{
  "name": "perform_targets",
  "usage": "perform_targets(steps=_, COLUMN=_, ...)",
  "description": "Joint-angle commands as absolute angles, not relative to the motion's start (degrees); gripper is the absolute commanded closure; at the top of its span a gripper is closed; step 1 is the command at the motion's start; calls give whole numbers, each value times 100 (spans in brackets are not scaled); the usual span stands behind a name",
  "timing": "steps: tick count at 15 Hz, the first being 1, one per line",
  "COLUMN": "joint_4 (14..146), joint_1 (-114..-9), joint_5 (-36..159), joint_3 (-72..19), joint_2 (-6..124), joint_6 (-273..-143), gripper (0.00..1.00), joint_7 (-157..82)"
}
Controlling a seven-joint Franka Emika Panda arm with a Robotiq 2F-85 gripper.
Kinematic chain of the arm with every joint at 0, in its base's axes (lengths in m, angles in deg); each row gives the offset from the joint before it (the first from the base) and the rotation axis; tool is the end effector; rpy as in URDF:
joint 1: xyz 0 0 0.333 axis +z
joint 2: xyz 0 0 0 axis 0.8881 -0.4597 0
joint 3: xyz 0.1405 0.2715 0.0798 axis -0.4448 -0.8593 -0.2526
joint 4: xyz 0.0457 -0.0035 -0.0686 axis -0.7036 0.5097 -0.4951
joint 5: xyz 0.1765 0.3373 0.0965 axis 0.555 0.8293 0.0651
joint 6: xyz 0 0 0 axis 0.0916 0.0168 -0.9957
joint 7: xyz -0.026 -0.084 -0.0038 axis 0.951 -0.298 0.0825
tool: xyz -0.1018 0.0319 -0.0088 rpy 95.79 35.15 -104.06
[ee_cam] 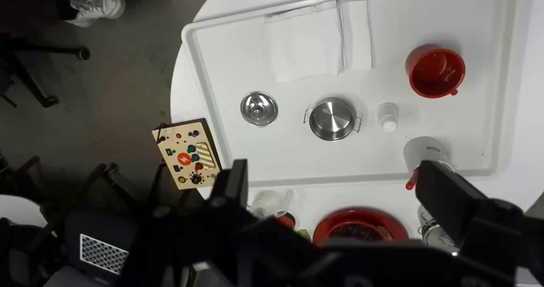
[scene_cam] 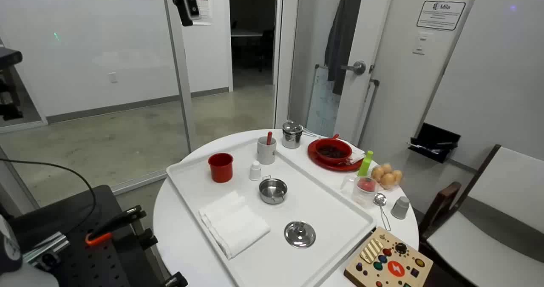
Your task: Take the silver lid from the table and place it on the the silver pot
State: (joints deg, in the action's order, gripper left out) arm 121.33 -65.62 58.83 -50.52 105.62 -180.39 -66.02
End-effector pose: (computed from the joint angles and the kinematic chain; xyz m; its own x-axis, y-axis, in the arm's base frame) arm 0.3852 0.1243 0.5234 0.9466 -0.2786 0.1622 -0.3081 -0.9300 0.2004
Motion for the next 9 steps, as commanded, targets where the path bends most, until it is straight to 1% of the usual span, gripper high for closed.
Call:
perform_targets(steps=1, joint_4=12116, joint_1=-6370, joint_5=5792, joint_3=-4896, joint_2=10523, joint_6=-18015, gripper=0, joint_7=-6682)
perform_targets(steps=7, joint_4=12116, joint_1=-6370, joint_5=5792, joint_3=-4896, joint_2=10523, joint_6=-18016, gripper=0, joint_7=-6682)
perform_targets(steps=9, joint_4=12195, joint_1=-6429, joint_5=5506, joint_3=-4958, joint_2=10650, joint_6=-18064, gripper=0, joint_7=-6841)
